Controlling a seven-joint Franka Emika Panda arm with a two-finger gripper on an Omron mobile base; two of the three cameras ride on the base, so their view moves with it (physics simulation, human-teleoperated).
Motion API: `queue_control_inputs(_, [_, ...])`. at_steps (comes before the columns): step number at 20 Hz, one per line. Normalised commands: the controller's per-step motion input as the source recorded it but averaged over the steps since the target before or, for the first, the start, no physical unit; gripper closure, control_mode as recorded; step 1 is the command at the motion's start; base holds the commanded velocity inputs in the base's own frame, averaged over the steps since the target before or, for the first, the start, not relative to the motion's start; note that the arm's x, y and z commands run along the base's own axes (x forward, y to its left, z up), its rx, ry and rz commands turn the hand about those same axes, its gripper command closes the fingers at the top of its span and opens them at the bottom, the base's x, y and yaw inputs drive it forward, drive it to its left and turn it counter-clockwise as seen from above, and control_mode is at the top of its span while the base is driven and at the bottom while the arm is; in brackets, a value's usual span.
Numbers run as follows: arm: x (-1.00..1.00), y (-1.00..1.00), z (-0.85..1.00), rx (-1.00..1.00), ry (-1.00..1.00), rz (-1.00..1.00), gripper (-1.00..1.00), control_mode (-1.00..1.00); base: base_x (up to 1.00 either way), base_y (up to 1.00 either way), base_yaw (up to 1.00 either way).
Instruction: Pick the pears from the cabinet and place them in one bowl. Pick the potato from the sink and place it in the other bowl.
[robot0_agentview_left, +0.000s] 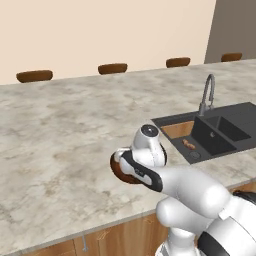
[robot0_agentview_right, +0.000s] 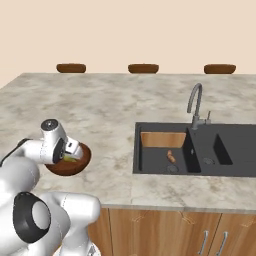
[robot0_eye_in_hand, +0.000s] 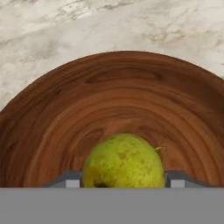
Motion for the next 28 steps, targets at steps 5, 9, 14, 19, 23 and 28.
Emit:
queue_control_inputs(5, [0.03,0.10,-0.25,0.03,0.00,0.00,-1.00,-1.00,0.00,0.00,0.00])
queue_control_inputs(9, [-0.10,0.10,0.00,0.00,0.00,0.00,-1.00,-1.00,0.00,0.00,0.00])
queue_control_inputs(14, [-0.28,0.04,0.16,-0.02,0.00,0.00,-1.00,-1.00,0.00,0.00,0.00])
queue_control_inputs(19, [-0.34,-0.01,0.47,-0.01,0.00,-0.01,-1.00,-1.00,0.00,0.00,0.00])
queue_control_inputs(23, [-0.23,-0.07,0.88,0.00,0.10,-0.01,-1.00,-1.00,0.00,0.00,0.00])
queue_control_inputs(28, [-0.40,-0.09,0.71,-0.11,0.17,0.01,-1.00,-1.00,0.00,0.00,0.00])
